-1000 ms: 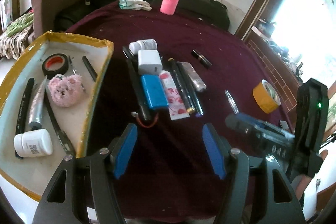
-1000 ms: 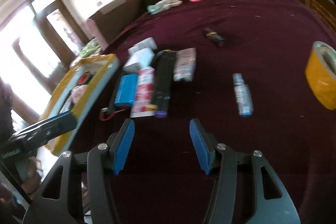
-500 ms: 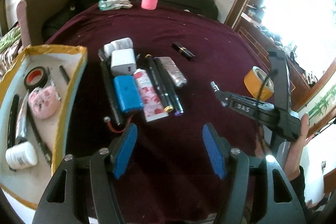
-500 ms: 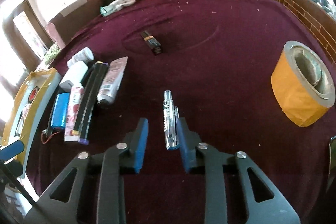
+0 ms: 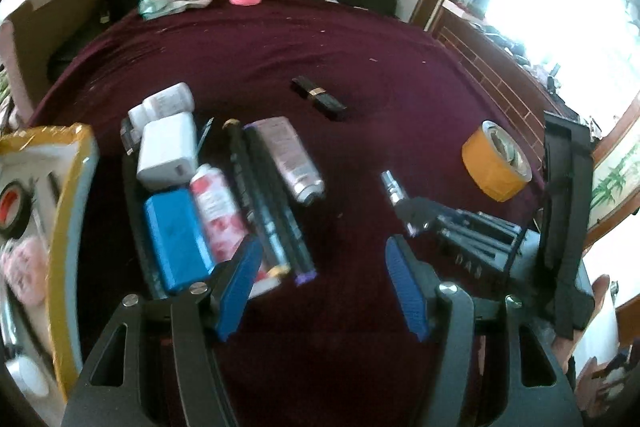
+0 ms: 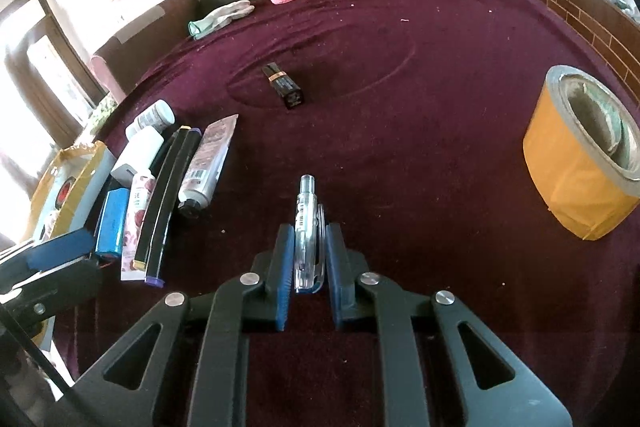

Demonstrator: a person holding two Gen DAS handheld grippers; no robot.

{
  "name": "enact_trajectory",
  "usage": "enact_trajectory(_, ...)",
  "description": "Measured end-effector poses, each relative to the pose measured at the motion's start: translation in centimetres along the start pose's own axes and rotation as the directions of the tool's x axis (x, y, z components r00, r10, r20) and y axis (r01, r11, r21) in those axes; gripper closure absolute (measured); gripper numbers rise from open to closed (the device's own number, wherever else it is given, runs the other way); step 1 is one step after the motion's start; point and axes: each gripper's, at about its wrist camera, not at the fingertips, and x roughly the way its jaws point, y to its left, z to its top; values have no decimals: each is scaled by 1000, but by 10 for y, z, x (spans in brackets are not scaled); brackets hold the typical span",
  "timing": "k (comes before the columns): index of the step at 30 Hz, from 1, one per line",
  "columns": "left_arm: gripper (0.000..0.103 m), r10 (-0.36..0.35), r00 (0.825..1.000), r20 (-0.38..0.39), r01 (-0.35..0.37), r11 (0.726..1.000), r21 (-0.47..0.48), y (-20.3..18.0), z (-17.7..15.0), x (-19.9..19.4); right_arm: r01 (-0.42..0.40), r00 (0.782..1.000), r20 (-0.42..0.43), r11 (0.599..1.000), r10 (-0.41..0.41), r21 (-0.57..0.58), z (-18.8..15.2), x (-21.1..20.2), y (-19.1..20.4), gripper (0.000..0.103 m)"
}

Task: Organize objects
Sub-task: 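Grasp a clear pen with the right tool while the left tool grasps a silver tube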

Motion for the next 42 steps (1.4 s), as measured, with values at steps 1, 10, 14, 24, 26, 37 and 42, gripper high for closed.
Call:
enact_trajectory(1,45,7,1000,0,-7,1000,8,-2,4,3,-5,1000,5,1000,5,3,0,-1,-1,90)
enact_trajectory(10,45,25,994,-108,-36,995,-94,7,50,49,-30,1000,4,999,30,27,-1,-1,-4,90)
enact_trajectory(14,52,22,991,-129,-29,998,-54,-1,61,62,-47,999,4,998,46,53,1,-1,-8,90)
enact_trajectory(24,60,87,970,-225,-102,993,-57,9,57,81,-72,997,7,995,72,65,1,-3,-11,90)
enact_trajectory(26,61,89,966,-242,-103,994,-47,8,55,86,-71,997,5,996,71,60,1,-2,-10,90)
enact_trajectory(37,80,119,958,-260,-114,993,35,-1,4,49,-59,998,-4,997,59,52,2,0,-9,90)
enact_trajectory(42,80,146,954,-262,-121,987,110,-18,-39,22,-52,999,-2,998,53,47,0,0,-8,90)
